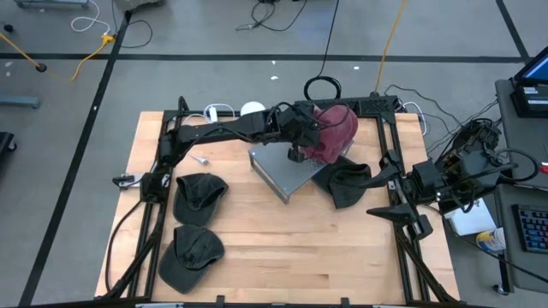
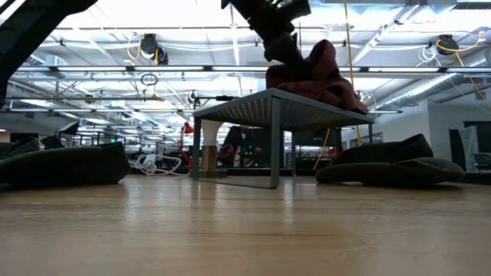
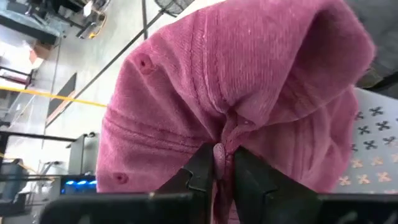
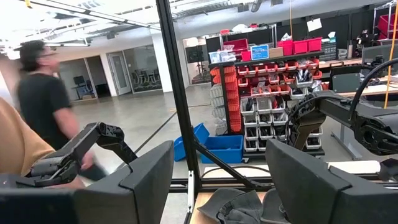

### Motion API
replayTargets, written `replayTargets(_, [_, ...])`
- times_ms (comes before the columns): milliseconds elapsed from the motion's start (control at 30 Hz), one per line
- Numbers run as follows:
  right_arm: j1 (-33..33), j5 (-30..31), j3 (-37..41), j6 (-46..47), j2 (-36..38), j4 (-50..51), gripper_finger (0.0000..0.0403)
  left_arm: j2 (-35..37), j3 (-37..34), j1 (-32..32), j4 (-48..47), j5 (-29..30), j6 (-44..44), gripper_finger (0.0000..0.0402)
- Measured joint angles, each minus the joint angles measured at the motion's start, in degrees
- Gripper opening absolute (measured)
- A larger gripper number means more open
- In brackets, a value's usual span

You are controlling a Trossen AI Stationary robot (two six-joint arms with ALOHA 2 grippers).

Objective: Pick & Place hat
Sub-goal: Stack the red cap on top of the red cap on the shelf

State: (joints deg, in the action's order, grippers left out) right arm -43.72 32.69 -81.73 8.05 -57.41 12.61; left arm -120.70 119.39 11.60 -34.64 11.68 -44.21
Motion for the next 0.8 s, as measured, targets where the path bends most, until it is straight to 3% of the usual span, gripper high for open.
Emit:
replayTargets(567, [0.0, 0.0, 0.0, -0.2, 0.3, 2.2, 0.0247, 0.0, 0.0, -0.9, 1.2, 7.1, 4.6, 0.0220])
replayTargets(800, [0.0, 0.1, 0.0, -0.2, 0.6, 2.3, 0.0247, 1.1, 0.0, -3.0, 1.2, 11.6, 4.8, 0.0252])
